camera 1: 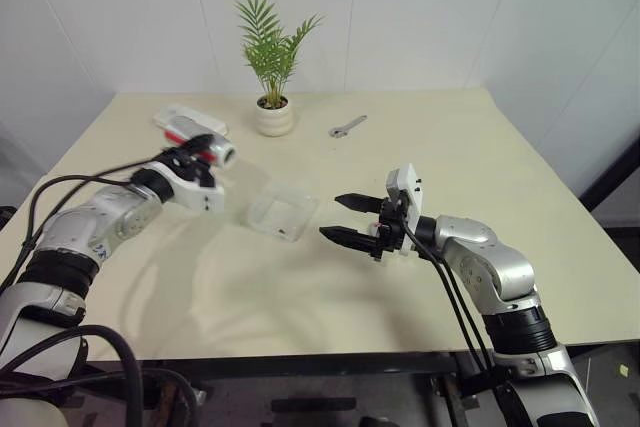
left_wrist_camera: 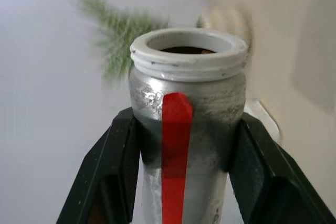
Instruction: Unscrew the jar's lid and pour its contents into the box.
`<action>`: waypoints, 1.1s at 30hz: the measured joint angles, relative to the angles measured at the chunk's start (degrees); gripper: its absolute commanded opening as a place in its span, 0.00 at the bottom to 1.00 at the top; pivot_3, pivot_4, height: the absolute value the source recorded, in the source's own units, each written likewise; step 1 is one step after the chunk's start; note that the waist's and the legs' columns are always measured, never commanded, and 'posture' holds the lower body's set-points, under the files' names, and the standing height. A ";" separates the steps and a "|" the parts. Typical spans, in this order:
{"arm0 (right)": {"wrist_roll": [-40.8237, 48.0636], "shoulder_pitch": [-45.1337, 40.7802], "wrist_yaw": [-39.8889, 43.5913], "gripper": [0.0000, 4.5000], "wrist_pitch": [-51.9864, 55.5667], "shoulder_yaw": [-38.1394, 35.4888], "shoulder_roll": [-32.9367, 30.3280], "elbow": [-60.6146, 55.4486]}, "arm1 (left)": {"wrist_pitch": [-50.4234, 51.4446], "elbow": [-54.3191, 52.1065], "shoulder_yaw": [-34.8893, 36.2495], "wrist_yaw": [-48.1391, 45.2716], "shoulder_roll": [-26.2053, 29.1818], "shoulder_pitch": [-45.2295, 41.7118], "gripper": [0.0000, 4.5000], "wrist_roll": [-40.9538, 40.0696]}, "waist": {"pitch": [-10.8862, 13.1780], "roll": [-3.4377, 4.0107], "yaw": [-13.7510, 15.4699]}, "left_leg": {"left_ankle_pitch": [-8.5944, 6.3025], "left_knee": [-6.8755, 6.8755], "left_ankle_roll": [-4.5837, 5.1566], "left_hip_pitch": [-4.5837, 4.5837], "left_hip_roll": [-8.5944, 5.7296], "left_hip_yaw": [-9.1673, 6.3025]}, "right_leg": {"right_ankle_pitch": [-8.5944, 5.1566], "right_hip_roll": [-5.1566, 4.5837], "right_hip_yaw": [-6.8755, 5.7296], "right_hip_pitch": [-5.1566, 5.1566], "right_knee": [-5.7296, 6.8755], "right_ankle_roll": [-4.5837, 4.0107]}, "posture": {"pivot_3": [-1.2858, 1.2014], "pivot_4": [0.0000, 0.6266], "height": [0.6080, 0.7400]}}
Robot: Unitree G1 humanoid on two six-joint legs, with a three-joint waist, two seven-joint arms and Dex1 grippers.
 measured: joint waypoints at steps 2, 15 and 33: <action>-0.25 -0.01 0.11 0.99 -0.38 0.43 -0.02 0.29 | 5.91 -0.26 6.60 -5.67 -3.30 2.45 0.43 -10.51 | 0.01 -0.03 -0.16 | 0.00 0.18 0.01 -0.02 0.00 0.00 | 0.00 0.00 0.00 -0.01 0.15 0.00 | 0.52 0.24 1.00; -5.39 -2.27 2.50 0.99 -8.16 1.75 -1.26 6.12 | 27.63 0.70 40.32 -14.24 -11.98 11.34 0.43 -48.88 | -0.05 -0.20 -0.07 | 0.07 0.59 -0.03 0.10 0.02 -0.02 | 0.25 0.03 0.02 0.08 0.40 -0.22 | 0.52 0.24 1.00; -5.08 -4.79 7.00 1.00 -18.74 0.84 0.75 12.49 | 16.53 5.28 41.30 -20.58 -11.95 20.30 1.00 -49.91 | -0.08 -0.25 -0.20 | 0.07 0.53 -0.07 0.09 0.28 0.00 | 0.36 0.25 0.00 0.08 0.24 -0.33 | 0.52 0.24 1.00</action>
